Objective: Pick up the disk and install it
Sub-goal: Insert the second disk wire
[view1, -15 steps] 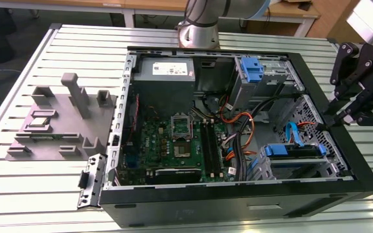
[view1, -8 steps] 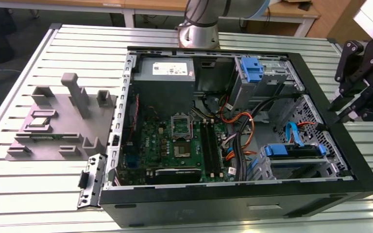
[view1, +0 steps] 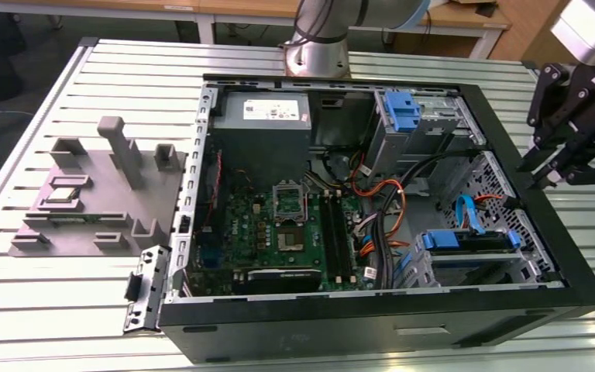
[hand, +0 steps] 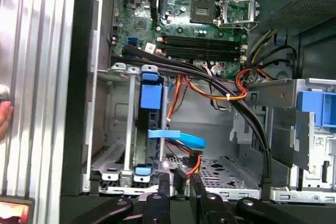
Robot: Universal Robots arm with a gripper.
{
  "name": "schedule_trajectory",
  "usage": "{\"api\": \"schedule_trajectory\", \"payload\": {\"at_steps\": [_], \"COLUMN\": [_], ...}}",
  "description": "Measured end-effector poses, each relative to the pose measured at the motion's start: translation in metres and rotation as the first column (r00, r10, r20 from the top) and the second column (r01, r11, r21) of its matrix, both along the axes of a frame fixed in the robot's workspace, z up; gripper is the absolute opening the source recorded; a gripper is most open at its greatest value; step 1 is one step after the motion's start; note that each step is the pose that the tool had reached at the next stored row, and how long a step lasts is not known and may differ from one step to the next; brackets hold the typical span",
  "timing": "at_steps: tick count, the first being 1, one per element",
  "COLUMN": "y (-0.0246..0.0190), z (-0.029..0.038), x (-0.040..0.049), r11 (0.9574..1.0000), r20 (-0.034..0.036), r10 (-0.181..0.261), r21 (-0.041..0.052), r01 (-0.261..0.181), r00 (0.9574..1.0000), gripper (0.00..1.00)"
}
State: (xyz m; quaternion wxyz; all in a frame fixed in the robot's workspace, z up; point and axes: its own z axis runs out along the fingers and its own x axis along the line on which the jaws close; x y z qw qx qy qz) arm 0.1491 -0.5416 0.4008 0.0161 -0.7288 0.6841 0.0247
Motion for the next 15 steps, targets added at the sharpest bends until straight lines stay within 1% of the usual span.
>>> {"api": "schedule_trajectory", "payload": {"at_steps": [3,7,11,15], "y": [0.0069,0.0116,0.0135,0.014], "z": [-0.0036,-0.0108,-0.0156,-0.0194], "x": [0.0009,0.0018,0.0045,0.0088], "r11": [1.0,1.0,0.9999,0.9996], "r20": [0.0,0.0,0.0,0.0], "r10": [-0.001,-0.006,-0.017,-0.029], "r21": [0.0,0.0001,0.0,0.0], "r01": [0.001,0.006,0.017,0.029], "r00": [1.0,1.0,0.9999,0.9996], "gripper": [0.29,0.29,0.29,0.29]}}
